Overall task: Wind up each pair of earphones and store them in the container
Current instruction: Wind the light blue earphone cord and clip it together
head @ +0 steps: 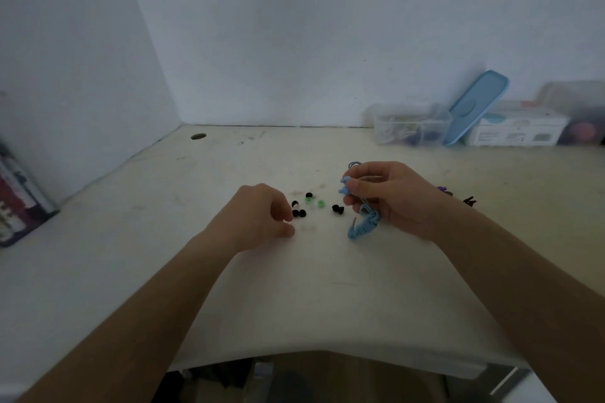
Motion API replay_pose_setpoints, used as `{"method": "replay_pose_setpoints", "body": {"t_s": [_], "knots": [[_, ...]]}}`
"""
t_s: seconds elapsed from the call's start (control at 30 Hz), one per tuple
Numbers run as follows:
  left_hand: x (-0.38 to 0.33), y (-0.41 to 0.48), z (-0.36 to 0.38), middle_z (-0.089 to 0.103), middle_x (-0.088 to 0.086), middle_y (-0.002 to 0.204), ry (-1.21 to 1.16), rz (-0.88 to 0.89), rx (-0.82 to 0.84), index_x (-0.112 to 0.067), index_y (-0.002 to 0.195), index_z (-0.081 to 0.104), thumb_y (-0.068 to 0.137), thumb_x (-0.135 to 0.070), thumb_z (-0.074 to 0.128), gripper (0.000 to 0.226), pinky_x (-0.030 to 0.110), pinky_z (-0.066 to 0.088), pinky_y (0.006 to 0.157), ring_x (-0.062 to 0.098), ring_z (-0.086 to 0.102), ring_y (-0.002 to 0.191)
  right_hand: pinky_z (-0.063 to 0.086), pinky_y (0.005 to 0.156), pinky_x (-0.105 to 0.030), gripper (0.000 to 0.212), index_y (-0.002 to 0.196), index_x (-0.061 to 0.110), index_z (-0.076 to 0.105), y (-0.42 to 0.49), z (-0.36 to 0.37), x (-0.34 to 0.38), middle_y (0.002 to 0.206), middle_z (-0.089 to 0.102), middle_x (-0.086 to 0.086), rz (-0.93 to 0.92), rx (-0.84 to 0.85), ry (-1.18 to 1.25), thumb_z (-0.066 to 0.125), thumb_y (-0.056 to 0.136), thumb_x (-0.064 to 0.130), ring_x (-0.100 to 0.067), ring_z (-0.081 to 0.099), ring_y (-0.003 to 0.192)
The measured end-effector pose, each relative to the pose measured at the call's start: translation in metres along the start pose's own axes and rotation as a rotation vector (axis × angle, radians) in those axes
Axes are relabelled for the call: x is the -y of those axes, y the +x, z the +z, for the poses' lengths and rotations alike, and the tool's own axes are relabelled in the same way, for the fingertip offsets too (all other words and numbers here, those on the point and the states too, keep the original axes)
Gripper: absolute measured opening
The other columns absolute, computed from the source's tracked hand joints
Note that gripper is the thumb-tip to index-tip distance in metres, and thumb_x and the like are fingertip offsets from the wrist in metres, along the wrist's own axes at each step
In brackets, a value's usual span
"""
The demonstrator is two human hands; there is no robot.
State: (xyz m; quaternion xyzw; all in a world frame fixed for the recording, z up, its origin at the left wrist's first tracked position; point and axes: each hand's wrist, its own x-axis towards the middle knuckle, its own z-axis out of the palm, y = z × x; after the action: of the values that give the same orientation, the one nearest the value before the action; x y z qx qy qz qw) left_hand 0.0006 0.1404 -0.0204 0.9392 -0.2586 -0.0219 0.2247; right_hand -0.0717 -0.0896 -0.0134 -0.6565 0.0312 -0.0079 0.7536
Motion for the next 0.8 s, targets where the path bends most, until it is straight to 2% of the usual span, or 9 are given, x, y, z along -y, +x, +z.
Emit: {"method": "replay_pose_setpoints", "body": {"t_s": [0.23,0.37,0.5,0.6,0.67,0.8], "knots": [[0.006,0.004,0.004,0.068,-0.010,0.079,-0.014,-0.004,-0.010,-0.034,0.074,0.072,0.076,-0.019,0.082,0.018,0.007,0.042,0.061,-0.001,0.060,0.069,0.056,0.065,-0.024,0.009,0.098,-0.002,0.067,0.000,-0.006,-0.001,0.083,0.071,-0.014,-0.009,0.024,0.028,0.064,0.090,-0.001,-0.016,0.066,0.067],[0.010,0.006,0.001,0.071,-0.011,0.077,-0.046,-0.011,0.010,-0.032,0.072,0.073,0.076,-0.015,0.081,0.019,0.002,0.042,0.058,-0.010,0.059,0.061,0.054,0.063,-0.024,0.009,0.097,0.000,0.068,0.005,-0.009,-0.001,0.087,0.069,-0.018,0.001,0.044,0.018,0.064,0.088,-0.001,-0.017,0.063,0.067],[0.007,0.009,-0.005,0.069,-0.014,0.072,-0.110,0.009,-0.064,-0.030,0.073,0.073,0.079,-0.015,0.080,0.017,0.003,0.041,0.058,-0.011,0.058,0.059,0.054,0.063,-0.026,0.018,0.093,0.002,0.071,0.009,-0.010,0.002,0.088,0.070,-0.020,0.005,0.075,0.020,0.071,0.076,0.007,-0.018,0.061,0.066],[-0.009,0.013,-0.013,0.071,-0.012,0.072,-0.343,0.044,-0.174,-0.027,0.076,0.074,0.081,-0.013,0.078,0.014,0.012,0.047,0.060,0.001,0.063,0.059,0.054,0.061,-0.023,0.022,0.094,0.003,0.072,0.012,-0.011,0.008,0.087,0.072,-0.019,-0.021,0.083,0.007,0.070,0.072,0.005,-0.021,0.061,0.070],[-0.025,0.018,-0.014,0.074,-0.008,0.077,-0.523,0.055,-0.206,-0.022,0.083,0.076,0.082,-0.011,0.077,0.011,0.019,0.055,0.068,0.010,0.070,0.069,0.054,0.062,-0.023,0.026,0.097,0.002,0.071,0.015,-0.012,0.012,0.086,0.073,-0.017,-0.040,0.088,-0.001,0.070,0.072,0.004,-0.023,0.061,0.073],[-0.051,0.031,-0.003,0.077,0.004,0.088,-0.938,0.015,-0.142,-0.012,0.093,0.075,0.083,-0.005,0.075,0.012,0.024,0.057,0.079,0.015,0.073,0.083,0.054,0.062,-0.021,0.027,0.097,0.001,0.070,0.019,-0.016,0.014,0.083,0.074,-0.014,-0.074,0.083,0.033,0.071,0.070,0.003,-0.022,0.064,0.071]]}}
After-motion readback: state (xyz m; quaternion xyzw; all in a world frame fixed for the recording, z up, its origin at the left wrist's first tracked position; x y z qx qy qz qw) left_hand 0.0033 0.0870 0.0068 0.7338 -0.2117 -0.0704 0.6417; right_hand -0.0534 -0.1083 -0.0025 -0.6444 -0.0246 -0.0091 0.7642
